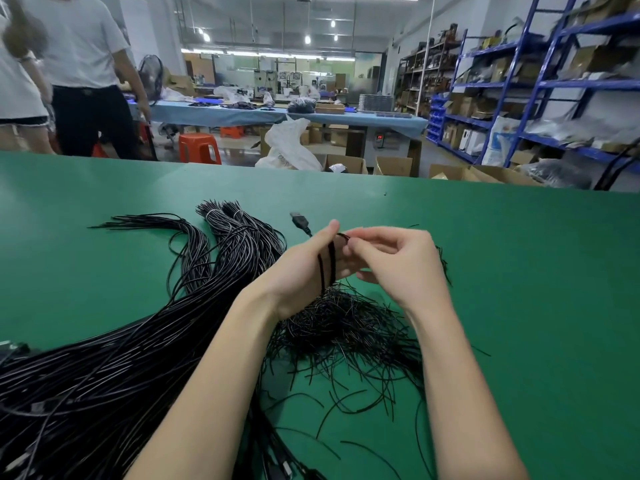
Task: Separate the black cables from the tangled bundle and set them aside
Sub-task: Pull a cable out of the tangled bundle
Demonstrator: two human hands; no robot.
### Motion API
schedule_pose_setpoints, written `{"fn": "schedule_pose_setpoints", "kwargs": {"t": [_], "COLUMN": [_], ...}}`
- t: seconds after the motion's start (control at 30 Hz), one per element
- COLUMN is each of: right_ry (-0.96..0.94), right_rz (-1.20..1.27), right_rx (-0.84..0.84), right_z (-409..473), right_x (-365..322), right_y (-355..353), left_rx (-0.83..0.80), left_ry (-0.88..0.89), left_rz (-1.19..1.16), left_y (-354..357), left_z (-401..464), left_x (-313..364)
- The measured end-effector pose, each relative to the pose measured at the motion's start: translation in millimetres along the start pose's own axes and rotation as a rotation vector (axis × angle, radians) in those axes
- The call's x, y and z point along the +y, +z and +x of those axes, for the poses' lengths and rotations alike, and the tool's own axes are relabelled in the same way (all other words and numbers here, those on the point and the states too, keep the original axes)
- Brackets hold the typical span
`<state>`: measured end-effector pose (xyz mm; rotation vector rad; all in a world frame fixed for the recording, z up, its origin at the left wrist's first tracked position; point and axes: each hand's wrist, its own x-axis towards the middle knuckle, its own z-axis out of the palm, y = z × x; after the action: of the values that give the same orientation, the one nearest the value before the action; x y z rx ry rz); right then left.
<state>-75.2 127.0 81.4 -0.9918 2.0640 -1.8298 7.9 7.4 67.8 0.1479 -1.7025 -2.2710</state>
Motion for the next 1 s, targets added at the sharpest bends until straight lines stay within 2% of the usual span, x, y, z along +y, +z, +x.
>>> {"fn": "schedule_pose_setpoints", "kwargs": {"t": [0.13, 0.27, 0.4, 0.53, 0.7, 0.87, 1.0], "right_ry": [0.122, 0.198, 0.177, 0.141, 0.177, 0.08, 0.099], "right_rz": [0.005, 0.103, 0.099, 0.062, 0.079, 0.095, 0.065], "right_rx": [-0.008, -0.134, -0.066, -0.035, -0.135, -0.098, -0.101], "right_z": [-6, -7, -6, -5, -5, -2, -2], "right_x": [13, 14, 19, 26, 30, 27, 31], "right_y": [1, -5, -1, 3, -6, -4, -6], "left_rx": [0.016, -0.008, -0.008, 0.001, 0.029, 0.048, 0.036], "left_ry": [0.018, 0.001, -0.02, -0.012, 0.009, 0.041, 0.047], "left_rz": [-0.079, -0.171, -0.192, -0.141, -0.151, 0.002, 0.064], "left_y": [-1, 5, 7, 4, 0, 8, 9], "left_z": [0, 1, 3, 6, 8, 7, 7], "left_x": [-4, -9, -12, -16, -17, -22, -26]}}
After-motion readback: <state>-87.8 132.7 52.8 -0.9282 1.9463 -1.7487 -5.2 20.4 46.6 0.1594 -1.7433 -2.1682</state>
